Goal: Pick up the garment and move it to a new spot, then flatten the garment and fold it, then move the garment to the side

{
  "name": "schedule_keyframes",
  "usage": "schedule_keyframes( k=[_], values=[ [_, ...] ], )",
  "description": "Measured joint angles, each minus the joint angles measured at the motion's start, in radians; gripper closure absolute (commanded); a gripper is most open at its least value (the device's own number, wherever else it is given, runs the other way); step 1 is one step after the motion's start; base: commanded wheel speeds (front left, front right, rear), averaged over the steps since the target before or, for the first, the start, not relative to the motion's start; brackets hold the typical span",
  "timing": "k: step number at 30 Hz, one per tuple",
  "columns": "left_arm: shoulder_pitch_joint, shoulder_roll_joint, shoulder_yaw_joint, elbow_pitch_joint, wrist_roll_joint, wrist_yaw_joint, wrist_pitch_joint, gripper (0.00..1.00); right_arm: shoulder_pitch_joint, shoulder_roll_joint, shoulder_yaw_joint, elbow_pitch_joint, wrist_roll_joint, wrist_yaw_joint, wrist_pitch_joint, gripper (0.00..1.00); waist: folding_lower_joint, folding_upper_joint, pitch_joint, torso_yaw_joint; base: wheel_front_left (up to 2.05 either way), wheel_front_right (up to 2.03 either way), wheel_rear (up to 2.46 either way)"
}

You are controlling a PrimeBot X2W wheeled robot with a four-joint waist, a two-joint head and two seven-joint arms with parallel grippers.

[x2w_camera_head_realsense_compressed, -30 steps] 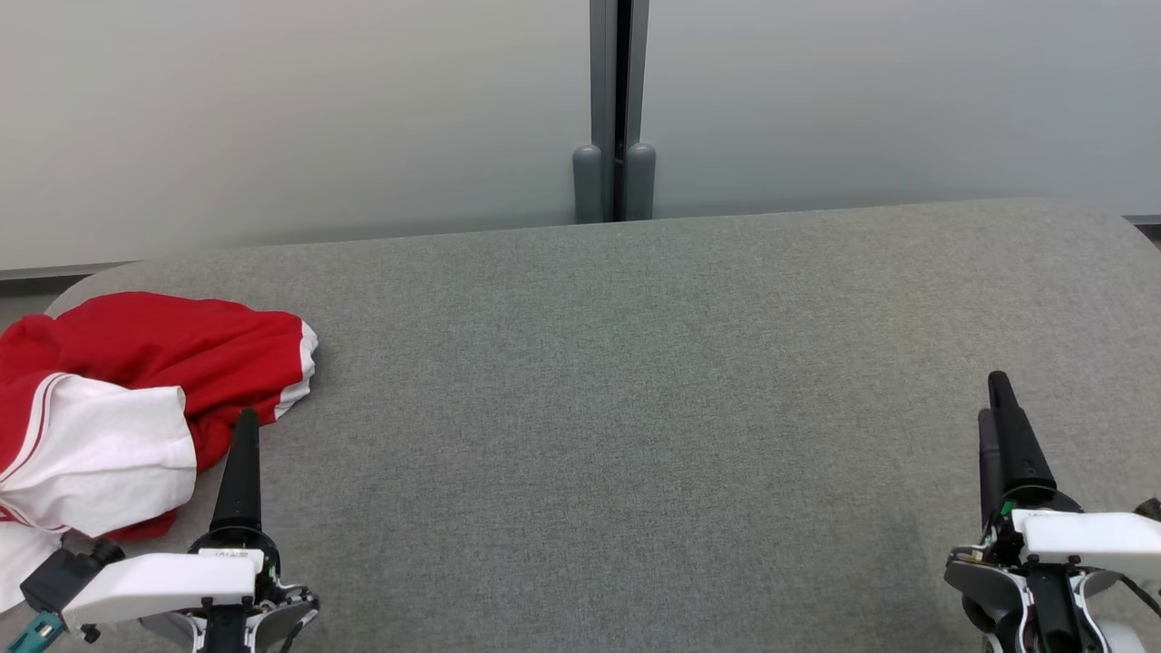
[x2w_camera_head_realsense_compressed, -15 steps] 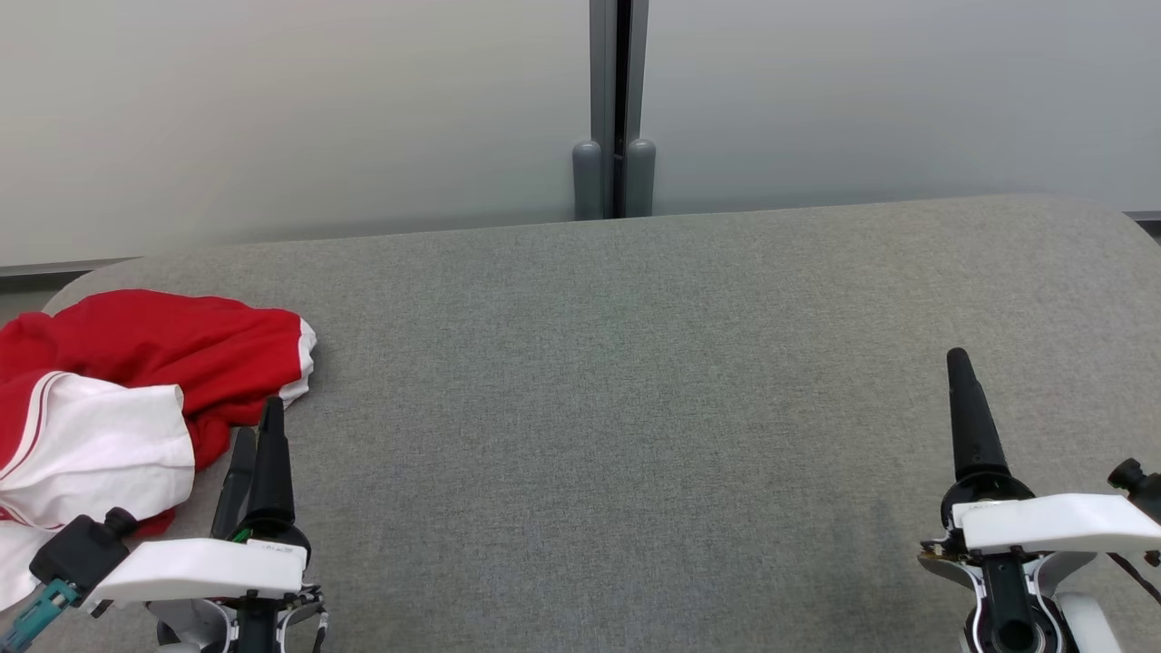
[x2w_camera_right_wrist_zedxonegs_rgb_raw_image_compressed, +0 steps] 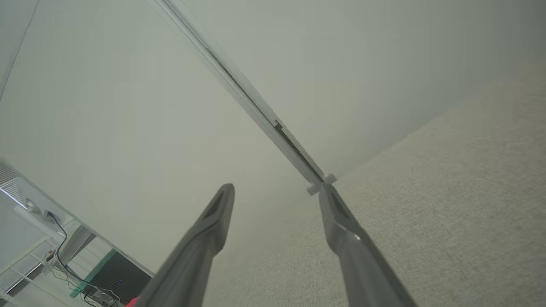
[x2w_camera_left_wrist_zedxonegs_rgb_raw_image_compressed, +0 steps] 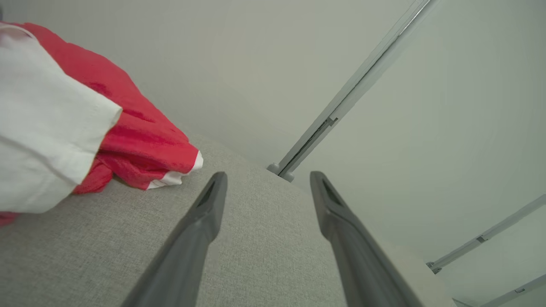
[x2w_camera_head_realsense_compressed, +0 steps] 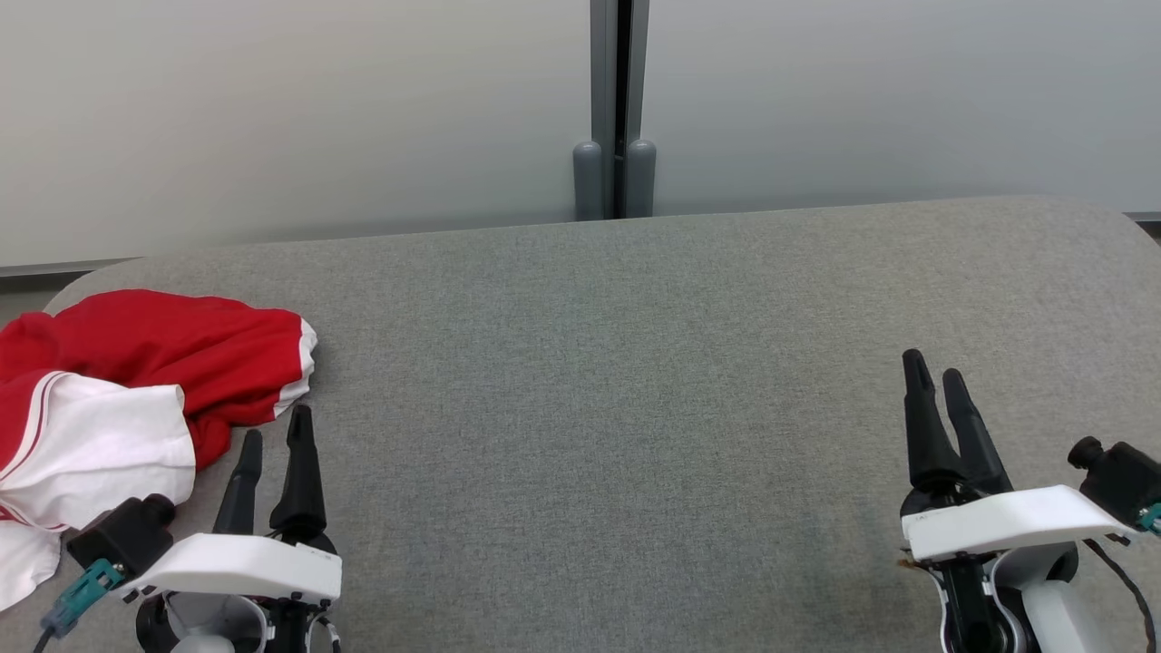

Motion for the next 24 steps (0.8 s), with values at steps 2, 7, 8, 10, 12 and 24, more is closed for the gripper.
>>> schedule_keyframes(
  k=[2,7,8,10,12,24],
  values=[
    [-0.006,0.001,-0.004,0.002,0.034,0.004,-0.008,0.0,-0.004,0.0,0.005,0.012,-0.035,0.0,-0.007,0.0,0.0,0.0,-0.001,0.0,0.0,0.0,0.0],
    [-0.006,0.002,-0.013,0.008,0.105,0.012,-0.019,0.0,-0.016,-0.001,0.029,0.058,-0.096,0.0,-0.02,0.0,0.0,0.0,-0.003,0.0,0.0,0.0,0.0],
    [-0.006,0.002,-0.014,0.011,0.116,0.012,-0.022,0.0,-0.018,-0.001,0.035,0.072,-0.107,0.0,-0.022,0.0,0.0,0.0,-0.003,0.0,0.0,0.0,0.0],
    [-0.006,0.002,-0.014,0.015,0.125,0.012,-0.026,0.0,-0.019,-0.002,0.04,0.081,-0.116,0.0,-0.026,0.0,0.0,0.0,-0.004,0.0,0.0,0.0,0.0],
    [-0.006,0.003,-0.015,0.021,0.145,0.014,-0.031,0.0,-0.027,-0.005,0.047,0.099,-0.13,0.0,-0.031,0.0,0.0,0.0,-0.005,0.0,0.0,0.0,0.0],
    [-0.006,0.005,-0.034,0.037,0.274,0.019,-0.062,0.0,-0.071,-0.016,0.1,0.168,-0.224,0.0,-0.062,0.0,0.0,0.0,-0.009,0.002,0.0,0.0,0.0]
  ],
)
